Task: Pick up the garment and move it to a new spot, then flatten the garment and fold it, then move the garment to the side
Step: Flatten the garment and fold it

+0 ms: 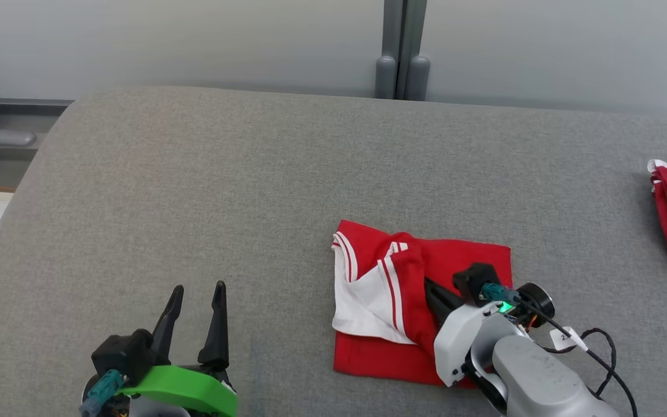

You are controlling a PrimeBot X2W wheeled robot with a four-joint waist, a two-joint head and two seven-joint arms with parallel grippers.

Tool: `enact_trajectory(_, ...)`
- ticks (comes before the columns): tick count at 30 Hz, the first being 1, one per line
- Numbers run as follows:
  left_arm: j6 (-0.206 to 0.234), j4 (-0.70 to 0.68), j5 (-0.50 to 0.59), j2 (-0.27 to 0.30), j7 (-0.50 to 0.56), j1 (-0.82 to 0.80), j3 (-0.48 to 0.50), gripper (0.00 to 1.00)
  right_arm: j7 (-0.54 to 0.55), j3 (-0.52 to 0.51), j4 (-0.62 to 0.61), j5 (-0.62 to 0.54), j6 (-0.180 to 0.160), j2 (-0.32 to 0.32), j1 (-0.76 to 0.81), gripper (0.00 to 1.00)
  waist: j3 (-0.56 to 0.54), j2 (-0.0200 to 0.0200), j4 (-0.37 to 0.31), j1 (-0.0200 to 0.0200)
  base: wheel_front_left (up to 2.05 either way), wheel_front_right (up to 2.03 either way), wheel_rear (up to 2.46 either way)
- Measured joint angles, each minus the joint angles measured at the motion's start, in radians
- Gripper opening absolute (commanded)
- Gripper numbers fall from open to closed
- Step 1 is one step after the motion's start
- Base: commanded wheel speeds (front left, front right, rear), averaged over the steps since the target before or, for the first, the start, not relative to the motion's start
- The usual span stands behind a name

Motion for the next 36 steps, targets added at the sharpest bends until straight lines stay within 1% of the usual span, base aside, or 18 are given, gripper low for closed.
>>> enact_trajectory(5,0.001,0.000,0.000,0.002,0.000,0.003,0.004,1.00,0.000,0.099,-0.057,0.040,0.000,0.000,0.001,0.00,-0.005,0.0000,0.025,0.0000,0.00,0.00,0.00)
enact_trajectory(9,0.005,-0.002,0.000,0.002,0.000,0.010,0.007,1.00,0.000,0.225,-0.090,0.071,0.000,0.001,0.032,0.00,-0.011,0.0000,0.024,0.0000,0.00,0.00,0.00)
enact_trajectory(13,0.006,-0.006,0.000,-0.001,0.000,0.012,0.007,1.00,0.002,0.322,-0.099,0.104,0.000,0.001,0.041,0.00,-0.009,0.0000,0.014,0.0000,0.00,0.00,0.00)
enact_trajectory(16,0.007,-0.006,0.000,-0.002,0.000,0.012,0.009,1.00,0.002,0.354,-0.096,0.120,0.000,0.001,0.040,0.00,-0.006,0.0000,0.001,0.0000,0.00,0.00,0.00)
enact_trajectory(20,0.007,-0.007,0.001,-0.007,0.000,0.012,0.019,1.00,0.001,0.329,-0.113,0.139,0.000,0.001,0.022,0.00,-0.005,0.0000,-0.019,0.0000,0.00,0.00,0.00)
enact_trajectory(21,0.006,-0.008,0.003,-0.008,0.000,0.012,0.020,1.00,0.001,0.304,-0.127,0.139,0.000,0.001,0.014,0.06,-0.005,0.0000,-0.026,0.0000,0.00,0.00,0.00)
enact_trajectory(22,0.004,-0.008,0.008,-0.010,0.000,0.012,0.023,1.00,0.000,0.268,-0.147,0.137,0.000,0.001,0.005,0.22,-0.006,0.0000,-0.034,0.0000,0.00,0.00,0.00)
enact_trajectory(23,0.000,-0.009,0.011,-0.011,0.000,0.012,0.026,1.00,0.000,0.230,-0.167,0.132,0.000,0.001,0.002,0.30,-0.008,0.0000,-0.042,0.0000,0.00,0.00,0.00)
enact_trajectory(24,-0.001,-0.009,0.012,-0.013,0.000,0.012,0.028,1.00,0.000,0.196,-0.182,0.124,0.000,0.001,0.002,0.47,-0.010,0.0000,-0.049,0.0000,0.00,0.00,0.00)
enact_trajectory(25,-0.003,-0.010,0.019,-0.016,0.000,0.011,0.030,1.00,0.000,0.154,-0.199,0.110,0.000,0.001,0.004,0.86,-0.012,0.0000,-0.057,0.0000,0.00,0.00,0.00)
enact_trajectory(26,-0.007,-0.010,0.022,-0.019,0.000,0.011,0.033,1.00,0.000,0.108,-0.219,0.093,0.000,0.001,0.011,1.00,-0.015,0.0000,-0.066,0.0000,0.00,0.00,0.00)
enact_trajectory(33,-0.018,0.004,0.056,-0.045,0.000,0.012,0.075,1.00,0.000,-0.206,-0.331,-0.015,0.000,0.000,0.120,1.00,-0.044,0.0000,-0.125,0.0000,0.00,0.00,0.00)
enact_trajectory(36,-0.027,0.015,0.081,-0.053,-0.002,0.021,0.094,1.00,0.000,-0.302,-0.375,-0.053,0.000,0.000,0.175,1.00,-0.056,0.0000,-0.150,0.0000,0.00,0.00,0.00)
